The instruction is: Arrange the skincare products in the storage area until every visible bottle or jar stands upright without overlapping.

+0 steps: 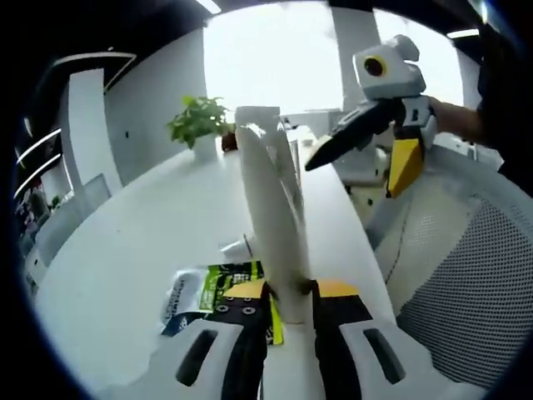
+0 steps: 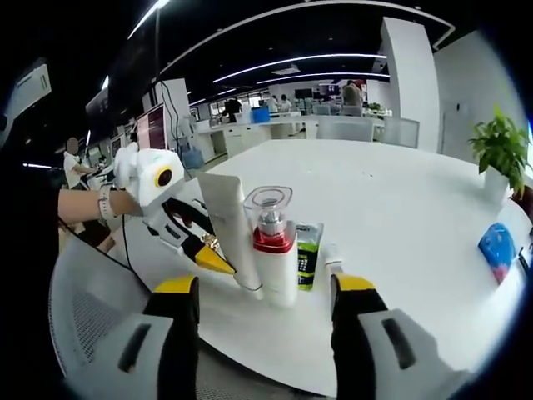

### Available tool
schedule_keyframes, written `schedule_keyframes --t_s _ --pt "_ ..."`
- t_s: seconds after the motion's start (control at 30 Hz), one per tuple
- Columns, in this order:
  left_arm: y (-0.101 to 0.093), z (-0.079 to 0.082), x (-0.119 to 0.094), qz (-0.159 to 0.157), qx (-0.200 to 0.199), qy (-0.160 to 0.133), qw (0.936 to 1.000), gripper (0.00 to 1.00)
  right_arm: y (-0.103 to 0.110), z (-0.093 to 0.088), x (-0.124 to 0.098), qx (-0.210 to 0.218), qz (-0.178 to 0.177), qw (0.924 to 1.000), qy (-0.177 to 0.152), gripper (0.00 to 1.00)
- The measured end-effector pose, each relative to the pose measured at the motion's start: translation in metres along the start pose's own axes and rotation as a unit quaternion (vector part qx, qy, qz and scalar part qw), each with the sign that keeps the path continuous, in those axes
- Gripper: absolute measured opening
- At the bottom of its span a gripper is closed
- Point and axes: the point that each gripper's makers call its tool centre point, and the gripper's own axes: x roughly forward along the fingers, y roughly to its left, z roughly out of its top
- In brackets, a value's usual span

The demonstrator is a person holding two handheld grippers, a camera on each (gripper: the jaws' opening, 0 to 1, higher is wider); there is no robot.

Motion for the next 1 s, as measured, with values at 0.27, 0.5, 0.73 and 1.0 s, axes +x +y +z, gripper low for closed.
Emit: schedule_keyframes --t_s 0.27,0.5,0.73,1.0 --pt "0.007 -0.001 0.0 0.013 -0.004 -0.002 0.9999 0.16 0.001 -0.001 0.002 -0.001 0.003 1.0 0.003 0.64" --pt "0.008 -0.002 -0.001 0.01 -0.001 -0.002 1.0 0.16 0.002 -0.006 0.009 -0.007 0.013 0.9997 0.019 0.56" --pt "0.009 -0.002 -0.002 0.011 -0.006 -0.001 0.9999 0.16 -0.001 -0.008 0.024 0.0 0.019 0.9994 0.028 0.39" --pt "0.01 -0.003 -0.002 0.012 -0.005 -0.003 0.9999 0.16 -0.012 -0.023 0.047 0.011 0.005 0.998 0.062 0.34"
